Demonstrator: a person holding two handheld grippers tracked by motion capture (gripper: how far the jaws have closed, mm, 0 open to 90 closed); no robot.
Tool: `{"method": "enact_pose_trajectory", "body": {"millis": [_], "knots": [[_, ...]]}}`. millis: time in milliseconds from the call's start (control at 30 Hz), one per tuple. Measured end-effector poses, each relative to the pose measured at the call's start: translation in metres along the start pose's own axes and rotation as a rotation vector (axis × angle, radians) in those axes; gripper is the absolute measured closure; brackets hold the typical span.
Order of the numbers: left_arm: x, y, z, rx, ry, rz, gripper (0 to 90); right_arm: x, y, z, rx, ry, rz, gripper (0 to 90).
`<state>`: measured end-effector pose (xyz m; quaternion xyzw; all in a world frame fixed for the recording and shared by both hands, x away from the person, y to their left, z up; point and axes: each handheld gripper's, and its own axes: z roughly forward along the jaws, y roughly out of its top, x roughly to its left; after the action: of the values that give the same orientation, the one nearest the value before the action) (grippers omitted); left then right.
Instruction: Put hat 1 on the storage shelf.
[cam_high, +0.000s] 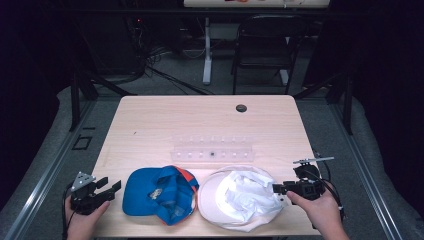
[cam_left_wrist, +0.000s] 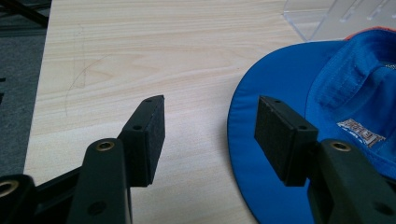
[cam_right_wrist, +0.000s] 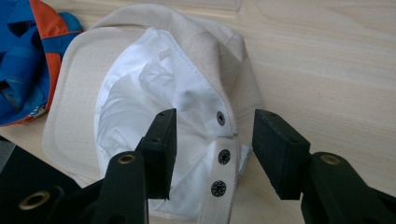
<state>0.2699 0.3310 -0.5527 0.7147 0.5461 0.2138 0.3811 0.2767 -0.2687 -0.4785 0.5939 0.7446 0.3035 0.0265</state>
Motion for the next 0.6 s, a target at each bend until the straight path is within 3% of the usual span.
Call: {"method": "enact_pose_trajectory", "body": {"millis": [133, 300, 533, 600], "knots": [[0.000, 0.000, 0.001, 0.005, -0.003, -0.002, 43.7, -0.002, 0.004, 0.001, 0.035, 0.036, 0.031, 50.7], [0.001, 0.000, 0.001, 0.006, -0.006, -0.003, 43.7, -0.005, 0.006, 0.007, 0.056, 0.011, 0.044, 50.6], [0.000, 0.000, 0.001, 0.005, -0.007, -0.001, 43.7, -0.010, 0.006, 0.016, 0.101, 0.019, 0.062, 50.6], [0.000, 0.000, 0.001, 0.005, -0.006, 0.001, 43.7, -0.013, 0.006, 0.020, 0.149, 0.036, 0.072, 50.1]]}}
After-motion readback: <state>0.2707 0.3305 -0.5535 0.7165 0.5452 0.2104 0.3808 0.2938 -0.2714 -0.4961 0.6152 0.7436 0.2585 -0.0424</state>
